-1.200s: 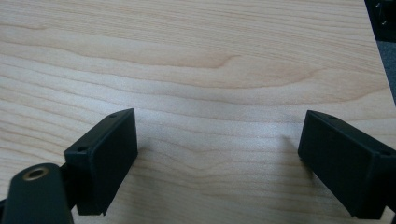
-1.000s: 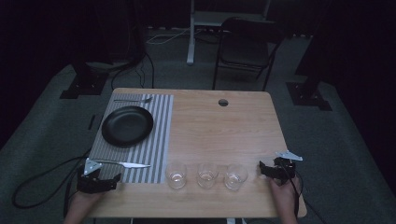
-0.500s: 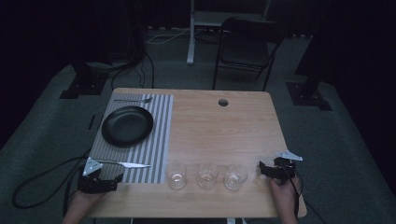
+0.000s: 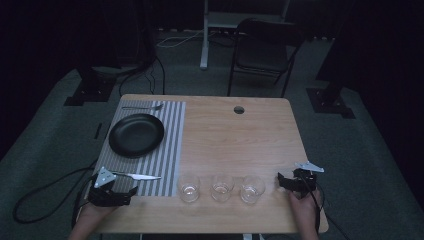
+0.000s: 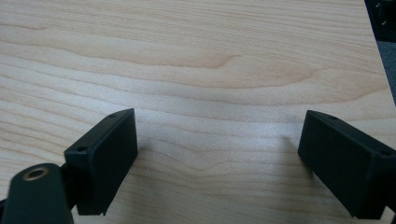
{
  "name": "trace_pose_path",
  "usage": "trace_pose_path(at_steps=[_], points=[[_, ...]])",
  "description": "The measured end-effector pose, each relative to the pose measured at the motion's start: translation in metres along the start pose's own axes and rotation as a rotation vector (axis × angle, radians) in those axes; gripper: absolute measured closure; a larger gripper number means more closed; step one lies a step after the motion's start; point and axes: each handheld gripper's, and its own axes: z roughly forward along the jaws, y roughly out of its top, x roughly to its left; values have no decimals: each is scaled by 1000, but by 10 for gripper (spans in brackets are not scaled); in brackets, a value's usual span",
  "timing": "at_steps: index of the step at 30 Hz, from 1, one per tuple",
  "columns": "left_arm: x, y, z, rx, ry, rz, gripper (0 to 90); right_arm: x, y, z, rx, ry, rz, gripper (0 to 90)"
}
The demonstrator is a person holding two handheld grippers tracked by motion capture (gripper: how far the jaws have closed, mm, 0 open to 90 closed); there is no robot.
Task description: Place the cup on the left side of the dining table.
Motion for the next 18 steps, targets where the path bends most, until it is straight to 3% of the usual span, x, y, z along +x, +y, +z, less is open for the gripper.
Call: trace_pose_path(at_steps=[9, 13, 14, 18], points=[[-14, 13, -3, -43, -37, 55, 26, 0, 0, 0, 0, 0, 0, 114], [-20, 21, -4, -46, -72, 75, 58, 0, 0, 0, 0, 0, 0, 114], [-22, 23, -4, -45, -59, 84, 58, 0, 0, 0, 0, 0, 0, 114], [-27, 29, -4, -51, -80, 104, 58, 0, 0, 0, 0, 0, 0, 114]])
